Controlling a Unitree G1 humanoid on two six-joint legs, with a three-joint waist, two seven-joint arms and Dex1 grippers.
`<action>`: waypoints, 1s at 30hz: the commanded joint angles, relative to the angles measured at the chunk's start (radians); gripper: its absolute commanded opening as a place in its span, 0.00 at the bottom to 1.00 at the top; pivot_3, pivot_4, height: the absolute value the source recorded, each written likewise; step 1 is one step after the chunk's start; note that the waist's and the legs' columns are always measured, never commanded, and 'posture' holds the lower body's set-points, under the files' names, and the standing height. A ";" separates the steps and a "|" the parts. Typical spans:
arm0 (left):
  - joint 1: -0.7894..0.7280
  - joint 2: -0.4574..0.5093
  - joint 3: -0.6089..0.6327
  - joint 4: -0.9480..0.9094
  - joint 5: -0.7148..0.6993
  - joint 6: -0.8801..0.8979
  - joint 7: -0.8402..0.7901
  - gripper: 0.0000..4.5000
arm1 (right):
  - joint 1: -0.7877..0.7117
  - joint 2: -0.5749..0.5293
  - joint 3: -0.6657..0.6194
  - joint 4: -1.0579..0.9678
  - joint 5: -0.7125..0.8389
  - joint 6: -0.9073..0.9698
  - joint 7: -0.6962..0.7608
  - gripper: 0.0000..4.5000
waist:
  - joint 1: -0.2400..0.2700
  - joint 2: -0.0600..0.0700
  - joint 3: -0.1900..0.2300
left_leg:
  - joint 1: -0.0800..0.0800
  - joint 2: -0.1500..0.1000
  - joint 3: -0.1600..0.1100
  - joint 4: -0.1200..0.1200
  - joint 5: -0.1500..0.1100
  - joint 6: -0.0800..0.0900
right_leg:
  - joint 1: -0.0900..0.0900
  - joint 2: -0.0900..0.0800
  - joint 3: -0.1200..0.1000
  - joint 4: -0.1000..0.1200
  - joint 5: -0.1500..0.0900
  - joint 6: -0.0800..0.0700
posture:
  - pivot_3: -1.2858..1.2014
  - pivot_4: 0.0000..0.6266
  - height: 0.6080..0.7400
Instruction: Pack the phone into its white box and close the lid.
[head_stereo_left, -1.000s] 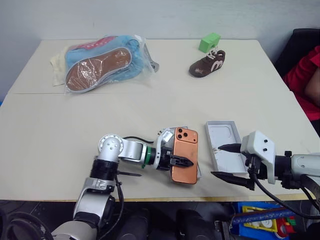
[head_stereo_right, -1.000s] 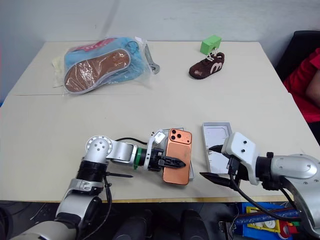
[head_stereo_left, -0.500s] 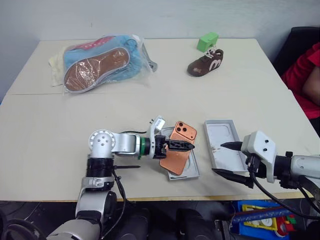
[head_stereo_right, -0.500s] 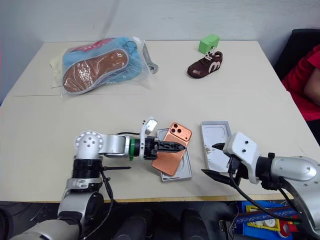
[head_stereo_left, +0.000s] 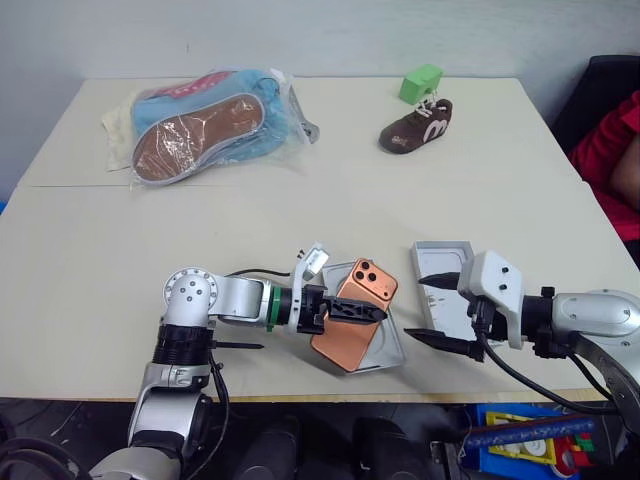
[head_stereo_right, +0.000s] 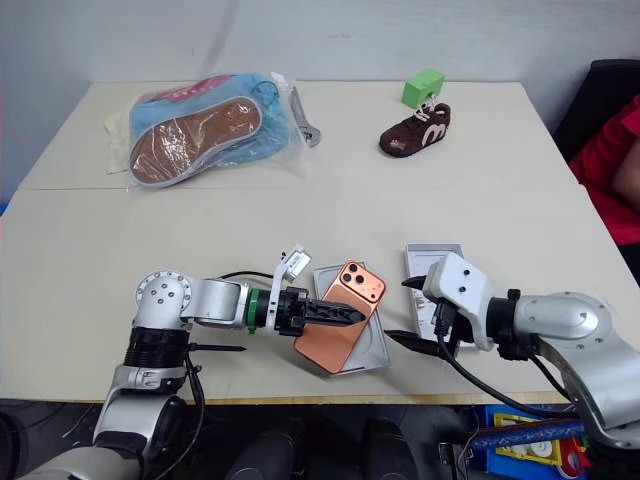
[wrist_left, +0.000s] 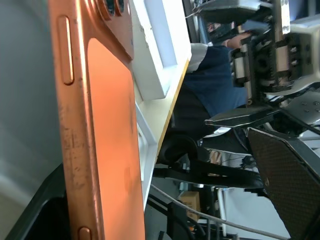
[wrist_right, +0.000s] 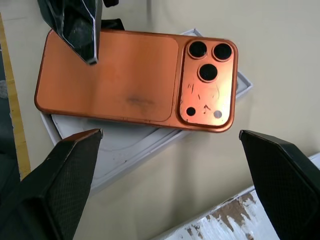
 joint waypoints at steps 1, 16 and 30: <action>-0.020 0.004 0.016 -0.029 -0.010 -0.008 -0.001 0.99 | -0.003 -0.018 0.007 -0.002 -0.003 -0.025 -0.007 1.00 | -0.002 0.000 0.000 | 0.000 0.000 0.000 0.000 0.000 0.000 | 0.000 0.000 0.000 0.000 0.000 0.000 | 0.52 0.24 1.00; -0.074 0.130 -0.023 0.029 -0.184 -0.002 -0.002 0.99 | 0.011 -0.008 0.033 0.005 -0.007 -0.058 -0.031 1.00 | -0.005 0.000 0.000 | 0.000 0.000 0.000 0.002 0.000 0.000 | -0.001 0.000 0.000 0.003 0.000 0.000 | 0.52 0.24 1.00; 0.000 0.419 0.010 -0.167 -0.164 -0.015 -0.294 0.99 | 0.005 -0.010 0.058 0.013 -0.008 -0.080 -0.021 1.00 | -0.008 0.000 0.000 | 0.001 -0.001 0.000 0.002 0.000 0.000 | -0.005 0.001 0.004 0.008 -0.001 -0.002 | 0.52 0.24 1.00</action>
